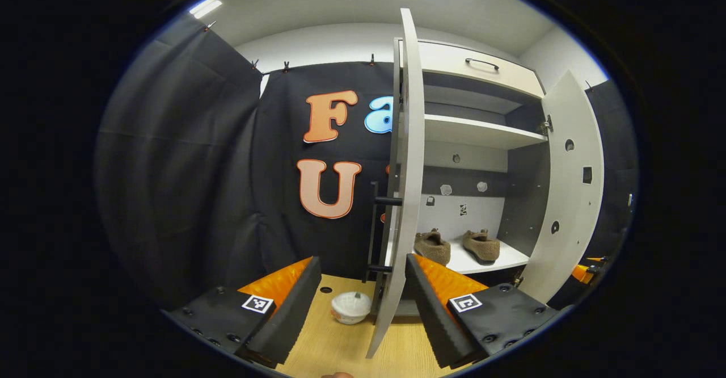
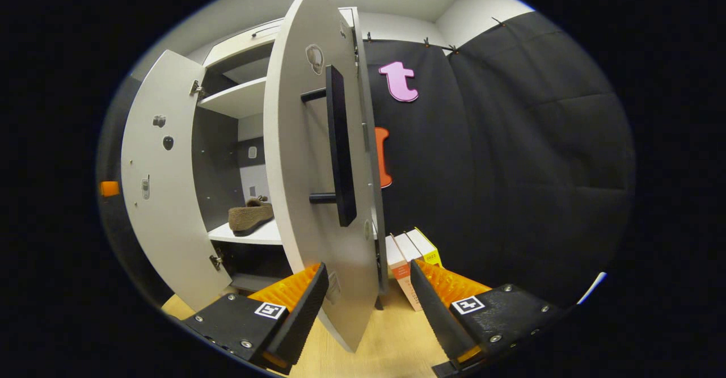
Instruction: Grab one shoe with the right hand and put it into the shoe cabinet, grab the other shoe with the left hand and put it into the shoe cabinet; then close the right door with the right hand and the left door with the left hand.
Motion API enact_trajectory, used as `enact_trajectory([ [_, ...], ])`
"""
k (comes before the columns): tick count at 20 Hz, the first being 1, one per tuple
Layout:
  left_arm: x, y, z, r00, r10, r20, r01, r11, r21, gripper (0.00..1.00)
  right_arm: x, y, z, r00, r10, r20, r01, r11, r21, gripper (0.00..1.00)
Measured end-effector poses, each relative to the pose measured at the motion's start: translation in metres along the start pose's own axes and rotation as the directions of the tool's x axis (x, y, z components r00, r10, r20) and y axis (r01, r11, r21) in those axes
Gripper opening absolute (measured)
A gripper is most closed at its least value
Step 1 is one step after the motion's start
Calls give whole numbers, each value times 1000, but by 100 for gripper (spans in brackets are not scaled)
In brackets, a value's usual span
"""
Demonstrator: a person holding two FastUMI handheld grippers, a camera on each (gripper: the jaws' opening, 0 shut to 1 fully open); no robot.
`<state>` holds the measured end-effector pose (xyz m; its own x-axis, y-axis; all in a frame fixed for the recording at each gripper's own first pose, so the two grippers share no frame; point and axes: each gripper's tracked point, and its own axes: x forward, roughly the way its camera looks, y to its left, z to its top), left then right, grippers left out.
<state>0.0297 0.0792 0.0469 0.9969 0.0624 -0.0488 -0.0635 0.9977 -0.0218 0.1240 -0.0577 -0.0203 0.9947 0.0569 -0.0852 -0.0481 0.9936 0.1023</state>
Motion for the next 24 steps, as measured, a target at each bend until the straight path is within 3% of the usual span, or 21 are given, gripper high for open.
enact_trajectory([
  [14,-3,31,-21,998,57,-37,-57,998,7,95,43,66,-7,989,140,-38,-141,989,-44,91],
  [19,1,44,-33,996,76,-40,-76,997,15,97,50,74,-4,989,145,-25,-146,989,-38,92],
  [24,18,47,-54,998,49,-25,-49,999,-1,95,47,76,5,987,158,-7,-158,986,-51,92],
])
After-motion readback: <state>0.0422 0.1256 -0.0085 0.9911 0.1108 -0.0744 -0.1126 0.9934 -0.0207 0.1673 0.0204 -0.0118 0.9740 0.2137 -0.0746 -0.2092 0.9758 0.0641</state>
